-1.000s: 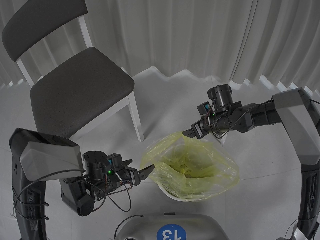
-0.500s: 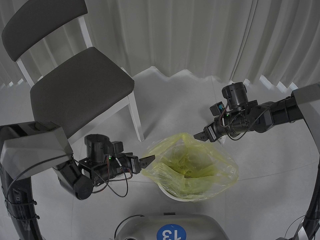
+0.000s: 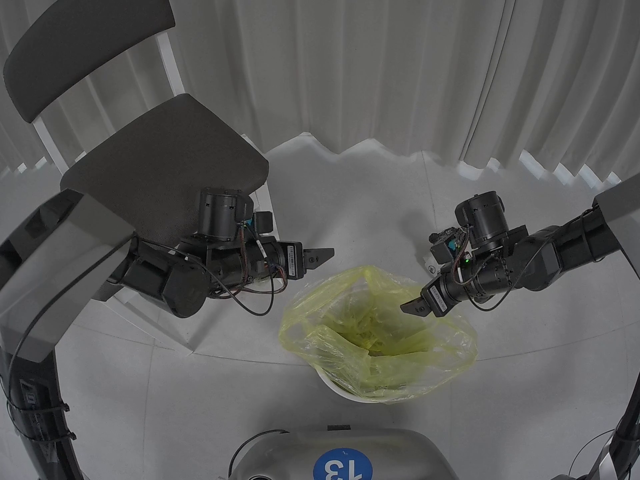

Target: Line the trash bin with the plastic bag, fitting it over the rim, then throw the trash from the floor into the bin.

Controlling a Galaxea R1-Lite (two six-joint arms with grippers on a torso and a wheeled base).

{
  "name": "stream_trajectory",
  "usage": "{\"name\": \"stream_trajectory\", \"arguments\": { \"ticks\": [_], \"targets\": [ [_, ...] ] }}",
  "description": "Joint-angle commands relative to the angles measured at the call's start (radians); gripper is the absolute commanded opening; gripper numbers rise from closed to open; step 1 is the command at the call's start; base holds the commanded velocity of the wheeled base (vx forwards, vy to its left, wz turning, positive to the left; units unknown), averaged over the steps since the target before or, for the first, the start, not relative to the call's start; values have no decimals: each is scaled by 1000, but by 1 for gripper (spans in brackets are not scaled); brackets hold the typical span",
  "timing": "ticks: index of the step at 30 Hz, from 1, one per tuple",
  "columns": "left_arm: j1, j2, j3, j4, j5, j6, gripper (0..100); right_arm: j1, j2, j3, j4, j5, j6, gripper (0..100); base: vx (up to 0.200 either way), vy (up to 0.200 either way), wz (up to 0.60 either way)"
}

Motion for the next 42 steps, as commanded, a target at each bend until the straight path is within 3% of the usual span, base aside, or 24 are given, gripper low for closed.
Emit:
{"name": "stream_trajectory", "arguments": {
  "ticks": [1, 27, 28, 42],
  "targets": [
    [-2, 61, -48, 2, -12, 3, 100, -5, 39, 22, -20, 10, -2, 100, 0, 0, 0],
    [-51, 202, -108, -7, -18, 14, 100, -44, 111, 16, -86, 12, 0, 100, 0, 0, 0],
    [-51, 205, -108, -9, -18, 20, 0, -44, 112, 14, -88, 12, 0, 100, 0, 0, 0],
    [-42, 213, -144, 2, -10, 23, 0, -77, 124, -38, -91, 12, -5, 100, 0, 0, 0]
  ]
}}
